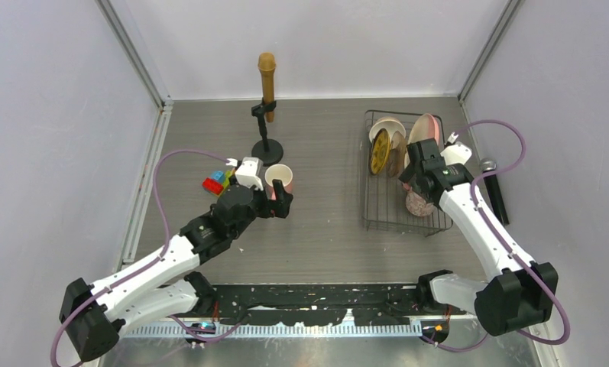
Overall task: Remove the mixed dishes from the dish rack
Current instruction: Pick up the cup from the dish rack.
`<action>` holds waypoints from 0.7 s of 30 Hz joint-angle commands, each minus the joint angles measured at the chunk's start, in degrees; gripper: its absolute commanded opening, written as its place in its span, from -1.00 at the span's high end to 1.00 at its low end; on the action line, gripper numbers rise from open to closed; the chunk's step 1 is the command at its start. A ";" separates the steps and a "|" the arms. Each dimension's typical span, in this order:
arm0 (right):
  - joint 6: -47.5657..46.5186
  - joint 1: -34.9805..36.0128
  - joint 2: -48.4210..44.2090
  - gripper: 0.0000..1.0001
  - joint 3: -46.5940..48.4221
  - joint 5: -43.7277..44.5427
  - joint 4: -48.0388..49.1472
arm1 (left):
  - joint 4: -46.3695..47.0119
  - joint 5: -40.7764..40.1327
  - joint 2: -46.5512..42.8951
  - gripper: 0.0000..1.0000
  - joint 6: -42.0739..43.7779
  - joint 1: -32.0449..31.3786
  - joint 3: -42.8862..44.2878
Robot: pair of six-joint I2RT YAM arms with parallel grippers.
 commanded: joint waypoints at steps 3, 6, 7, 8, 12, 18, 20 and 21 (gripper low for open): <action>-0.42 -1.75 1.49 -0.98 2.69 -0.61 1.32 | 1.13 -1.82 -1.80 -0.99 1.28 -0.17 -0.69; -0.43 -2.54 2.13 -0.98 2.69 -0.93 1.24 | 1.20 -1.73 -1.83 -0.99 1.33 -0.17 -0.65; -0.57 -2.82 2.28 -0.98 2.66 -1.08 1.24 | 1.27 -1.55 -1.85 -0.99 1.46 -0.17 -0.69; -0.64 -2.94 2.37 -0.98 2.61 -1.11 1.24 | 1.53 -1.19 -1.89 -0.99 1.75 -0.17 -0.80; -0.83 -3.99 3.26 -0.98 2.55 -1.55 1.29 | 2.78 0.49 -2.22 -0.99 2.04 -0.17 -1.31; -2.36 -5.62 5.41 -0.98 2.29 -4.34 3.10 | 3.28 0.46 -2.78 -0.99 2.44 -0.17 -1.79; -2.48 -6.38 6.29 -0.98 2.37 -5.28 3.59 | 3.68 0.54 -2.96 -0.99 2.60 -0.17 -2.05; -2.51 -6.61 6.79 -0.98 2.31 -5.49 3.82 | 3.80 0.62 -2.93 -0.99 2.63 -0.17 -2.14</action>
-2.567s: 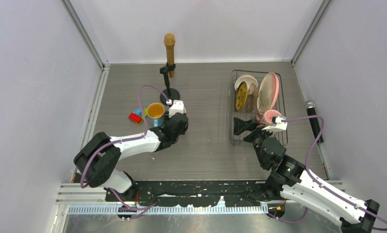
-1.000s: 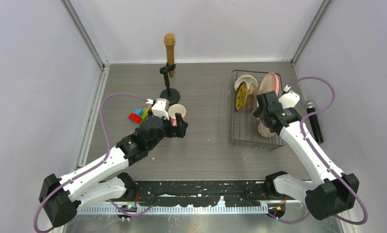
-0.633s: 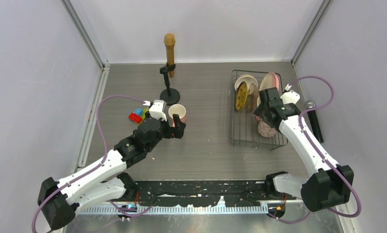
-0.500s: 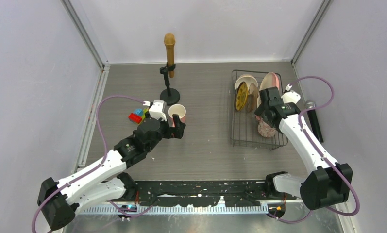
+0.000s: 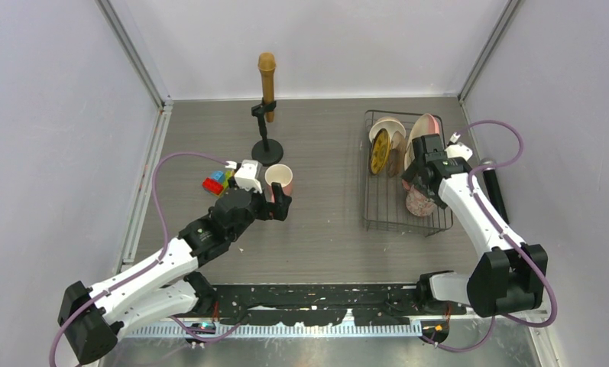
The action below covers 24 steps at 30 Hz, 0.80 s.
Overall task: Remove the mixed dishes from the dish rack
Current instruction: Pick up the cup from the dish rack.
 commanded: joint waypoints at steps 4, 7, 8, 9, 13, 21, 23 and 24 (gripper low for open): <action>-1.36 -2.41 2.58 -0.98 1.69 -2.55 2.51 | 3.57 0.49 -1.27 -0.99 1.36 -0.17 -0.66; -1.95 -2.95 3.07 -0.98 1.45 -2.60 3.09 | 3.71 0.48 -1.24 -0.99 1.56 -0.17 -0.84; -2.03 -3.07 3.18 -0.98 1.14 -2.64 3.27 | 3.75 0.48 -1.28 -0.99 1.54 -0.17 -0.90; -2.16 -3.39 3.24 -0.98 0.86 -2.77 3.73 | 3.84 0.48 -1.26 -0.99 1.58 -0.17 -0.91; -2.44 -4.45 3.90 -0.98 0.11 -4.40 5.02 | 4.01 0.66 -1.31 -0.99 1.62 -0.17 -0.99; -2.49 -5.47 6.20 -0.98 -1.05 -6.87 6.29 | 4.01 0.83 -1.45 -0.99 1.62 -0.17 -1.04; -2.38 -5.51 6.74 -0.98 -1.23 -6.88 6.33 | 4.07 0.83 -1.55 -0.99 1.62 -0.17 -1.07; -2.23 -5.47 6.91 -0.98 -1.27 -6.84 6.34 | 4.11 0.83 -1.54 -0.99 1.66 -0.17 -1.07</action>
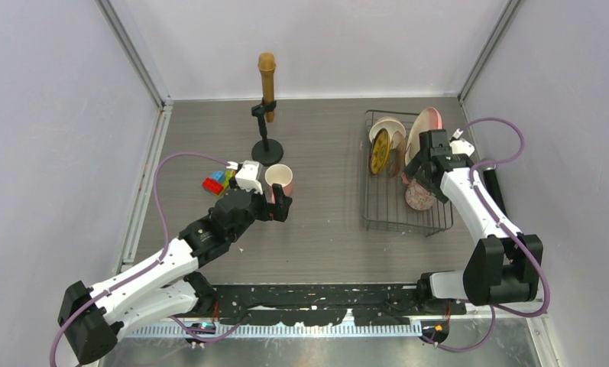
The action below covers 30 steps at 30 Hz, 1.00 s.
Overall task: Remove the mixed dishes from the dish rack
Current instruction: Pick up the cup from the dish rack.
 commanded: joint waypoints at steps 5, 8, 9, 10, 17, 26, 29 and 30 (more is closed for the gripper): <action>0.88 -0.86 4.35 -0.98 -2.13 -2.80 1.37 | 2.93 0.27 -1.31 -0.99 0.53 -0.17 -0.12; 1.00 -0.90 4.12 -0.95 -2.37 -3.80 1.38 | 2.89 0.18 -1.50 -0.99 0.46 -0.17 -0.22; 0.98 -0.96 3.98 -0.88 -2.47 -3.98 1.34 | 2.89 0.18 -1.47 -0.99 0.43 -0.17 -0.23; 0.96 -0.94 3.39 -0.84 -2.52 -4.05 1.26 | 2.89 0.18 -1.52 -0.99 0.43 -0.17 -0.21; 0.39 -0.85 -1.39 -0.34 -2.02 -4.91 -0.33 | 3.13 0.35 -1.60 -0.99 0.36 -0.17 -0.18; -0.40 -0.87 -7.85 -0.02 -1.52 -8.04 -2.91 | 3.30 0.92 -1.23 -0.99 0.21 -0.17 -0.04; -0.65 -0.95 -9.66 0.07 -1.08 -8.33 -3.08 | 3.33 1.12 -1.34 -0.99 0.08 -0.18 -0.05; -0.75 -0.94 -9.94 0.10 -0.97 -8.45 -3.14 | 3.33 1.14 -1.34 -0.99 0.08 -0.17 -0.10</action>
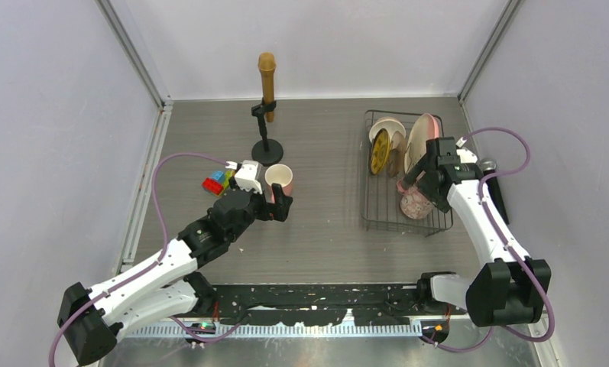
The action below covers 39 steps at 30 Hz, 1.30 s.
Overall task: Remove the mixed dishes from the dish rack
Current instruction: Pick up the cup from the dish rack.
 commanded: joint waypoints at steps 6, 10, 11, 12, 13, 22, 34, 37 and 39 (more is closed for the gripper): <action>-1.31 -0.16 -5.69 0.29 1.50 -3.07 0.26 | 2.68 0.79 -0.95 -0.99 -0.02 -0.17 -0.13; -2.72 -0.17 -7.53 0.36 1.61 -3.33 0.08 | 2.61 1.31 -1.03 -0.99 -0.11 -0.17 0.09; -3.33 -0.17 -7.93 0.39 1.70 -2.93 0.17 | 2.40 1.52 -1.05 -0.99 -0.10 -0.17 0.16; -3.57 -0.14 -8.66 0.43 1.81 -2.78 0.33 | 2.33 1.73 -0.97 -0.99 -0.15 -0.17 0.32; -4.14 -0.14 -9.51 0.45 1.83 -2.75 0.43 | 2.32 1.91 -0.92 -0.99 -0.19 -0.17 0.37; -8.87 -0.18 -14.92 0.60 -0.73 -8.70 6.01 | 2.71 3.07 -0.81 -0.99 -0.36 -0.17 0.31; -13.07 -0.17 -28.55 0.69 -5.59 -16.05 15.49 | 7.18 14.12 1.96 -0.99 1.32 -0.17 2.07; -13.37 -0.12 -30.35 0.69 -6.30 -22.90 17.80 | 9.70 19.06 3.78 -0.99 2.03 -0.17 3.13; -13.33 -0.13 -30.74 0.69 -5.91 -26.50 18.24 | 12.05 24.31 5.45 -0.99 4.48 -0.17 3.88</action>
